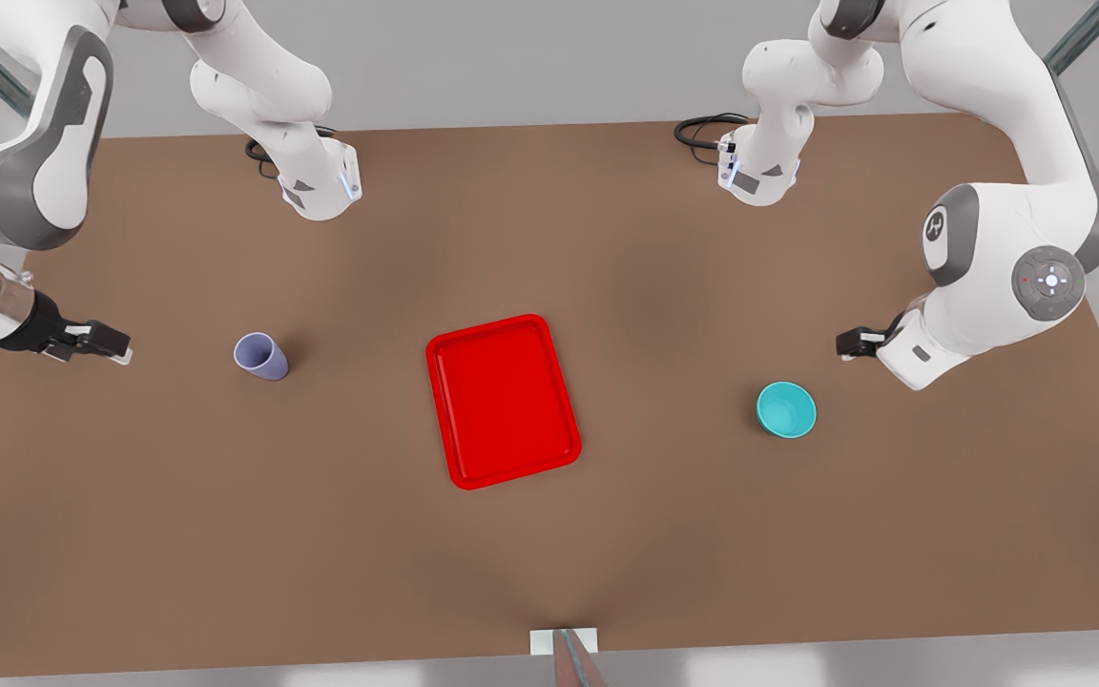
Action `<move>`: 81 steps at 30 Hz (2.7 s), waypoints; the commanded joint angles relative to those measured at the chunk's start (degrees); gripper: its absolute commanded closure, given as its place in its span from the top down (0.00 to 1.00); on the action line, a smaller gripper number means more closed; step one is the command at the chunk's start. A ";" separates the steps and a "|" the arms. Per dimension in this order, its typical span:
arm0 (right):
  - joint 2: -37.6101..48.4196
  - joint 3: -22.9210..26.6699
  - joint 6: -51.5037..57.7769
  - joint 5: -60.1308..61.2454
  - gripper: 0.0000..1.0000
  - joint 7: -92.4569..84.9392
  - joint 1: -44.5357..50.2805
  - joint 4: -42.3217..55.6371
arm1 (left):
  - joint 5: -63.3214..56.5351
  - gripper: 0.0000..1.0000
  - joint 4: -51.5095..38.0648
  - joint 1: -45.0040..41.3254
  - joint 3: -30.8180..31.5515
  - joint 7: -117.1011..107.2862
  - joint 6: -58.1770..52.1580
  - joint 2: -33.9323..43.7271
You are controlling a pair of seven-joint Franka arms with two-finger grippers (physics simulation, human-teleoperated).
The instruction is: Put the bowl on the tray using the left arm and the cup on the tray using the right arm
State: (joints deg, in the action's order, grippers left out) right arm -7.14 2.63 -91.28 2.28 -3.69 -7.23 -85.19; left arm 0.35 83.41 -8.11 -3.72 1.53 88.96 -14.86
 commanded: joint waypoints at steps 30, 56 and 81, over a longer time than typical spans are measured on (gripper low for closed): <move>-0.41 0.00 -0.65 0.01 1.00 -0.09 -0.24 -0.24 | 9.15 0.21 13.44 6.79 1.70 13.42 28.46 -24.78; -0.94 -0.08 -1.00 0.01 1.00 -0.09 -0.16 -0.24 | 26.90 0.21 -13.71 -23.36 3.72 -39.93 26.53 -32.95; -1.38 -0.08 -1.62 0.01 1.00 -0.18 -0.24 -0.15 | 5.72 1.00 -20.04 -14.04 -13.50 1.55 -22.86 -14.67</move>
State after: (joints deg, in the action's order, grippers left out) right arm -8.60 2.50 -93.14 2.28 -3.87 -7.44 -85.49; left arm 9.34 63.32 -22.00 -18.15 3.13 65.08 -28.87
